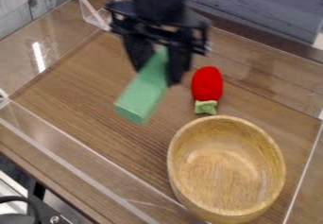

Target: Remove the green block from the brown bowl and put it on the table

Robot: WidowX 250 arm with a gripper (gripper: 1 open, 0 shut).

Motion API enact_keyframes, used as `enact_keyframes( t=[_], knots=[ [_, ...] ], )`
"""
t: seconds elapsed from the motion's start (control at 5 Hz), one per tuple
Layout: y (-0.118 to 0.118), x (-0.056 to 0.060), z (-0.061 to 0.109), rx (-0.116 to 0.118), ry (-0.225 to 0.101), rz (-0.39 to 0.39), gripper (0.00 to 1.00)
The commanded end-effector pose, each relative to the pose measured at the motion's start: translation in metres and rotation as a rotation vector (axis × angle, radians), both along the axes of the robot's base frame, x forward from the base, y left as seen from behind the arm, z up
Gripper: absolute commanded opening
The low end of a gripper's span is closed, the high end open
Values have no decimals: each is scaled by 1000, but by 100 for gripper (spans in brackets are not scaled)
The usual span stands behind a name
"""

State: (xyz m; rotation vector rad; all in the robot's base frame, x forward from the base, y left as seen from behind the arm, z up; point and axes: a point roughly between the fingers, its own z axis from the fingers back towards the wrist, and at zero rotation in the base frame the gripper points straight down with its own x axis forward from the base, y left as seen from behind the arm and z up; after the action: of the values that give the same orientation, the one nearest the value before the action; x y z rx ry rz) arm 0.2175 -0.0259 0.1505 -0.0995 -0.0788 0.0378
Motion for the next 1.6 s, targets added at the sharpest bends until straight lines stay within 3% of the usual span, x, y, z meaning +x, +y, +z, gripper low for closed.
enact_keyframes(
  t=[0.0,0.4,1.0,1.4],
  knots=[
    [12,9,10,25,-38,3,0],
    [28,24,-4,55,-29,132,0],
    [16,31,14,81,-32,33,0],
    [2,36,-10,97,-25,-13,0]
  ],
)
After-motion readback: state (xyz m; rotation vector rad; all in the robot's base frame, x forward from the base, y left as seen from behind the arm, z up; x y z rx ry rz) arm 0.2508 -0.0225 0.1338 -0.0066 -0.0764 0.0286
